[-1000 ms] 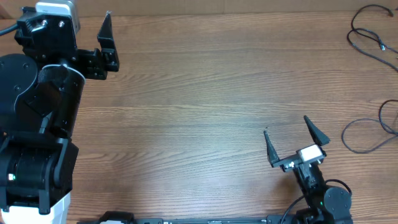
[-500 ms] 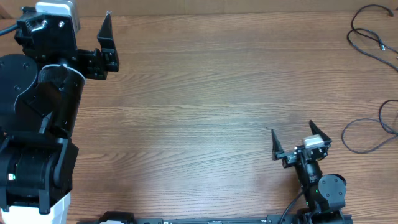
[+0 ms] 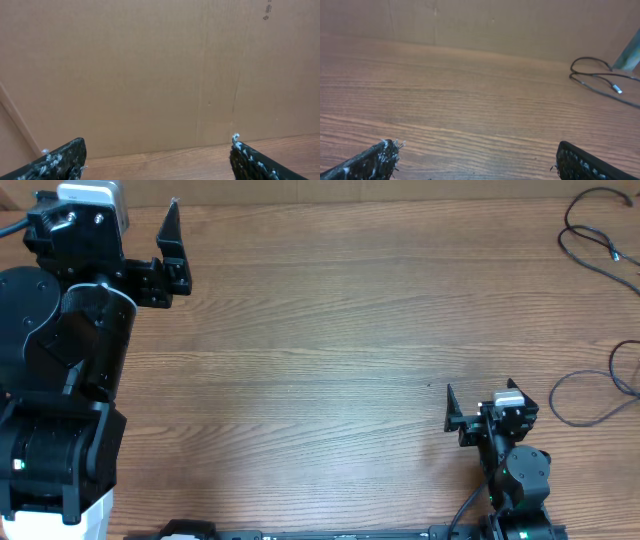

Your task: Untangle cables

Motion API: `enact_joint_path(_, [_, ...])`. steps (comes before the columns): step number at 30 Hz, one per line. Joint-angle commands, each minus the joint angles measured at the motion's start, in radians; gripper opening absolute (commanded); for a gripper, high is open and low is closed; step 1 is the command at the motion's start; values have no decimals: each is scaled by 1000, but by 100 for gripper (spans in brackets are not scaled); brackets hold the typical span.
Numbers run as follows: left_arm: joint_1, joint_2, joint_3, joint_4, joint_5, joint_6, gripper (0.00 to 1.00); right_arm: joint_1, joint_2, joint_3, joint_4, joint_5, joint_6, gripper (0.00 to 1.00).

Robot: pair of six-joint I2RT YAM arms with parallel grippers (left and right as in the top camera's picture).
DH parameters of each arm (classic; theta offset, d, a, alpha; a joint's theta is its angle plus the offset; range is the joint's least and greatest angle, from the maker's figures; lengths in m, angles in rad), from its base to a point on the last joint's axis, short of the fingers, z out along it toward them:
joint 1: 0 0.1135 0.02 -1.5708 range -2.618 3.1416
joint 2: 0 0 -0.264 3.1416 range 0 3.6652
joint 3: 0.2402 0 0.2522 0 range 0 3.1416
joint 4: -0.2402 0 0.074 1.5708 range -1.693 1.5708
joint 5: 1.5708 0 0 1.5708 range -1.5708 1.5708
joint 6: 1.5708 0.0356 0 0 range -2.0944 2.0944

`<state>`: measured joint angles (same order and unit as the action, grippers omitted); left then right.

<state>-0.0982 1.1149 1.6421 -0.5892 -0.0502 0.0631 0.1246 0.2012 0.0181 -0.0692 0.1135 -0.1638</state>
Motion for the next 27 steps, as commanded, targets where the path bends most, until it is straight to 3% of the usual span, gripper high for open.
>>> enact_joint_path(1, [-1, 0, -4, 7, -9, 20, 91, -5, 4, -10, 43, 31, 6, 100])
enact_joint_path(27, [-1, 2, -4, 14, -3, 20, 91, -4, 8, -10, 3, 43, 7, 100])
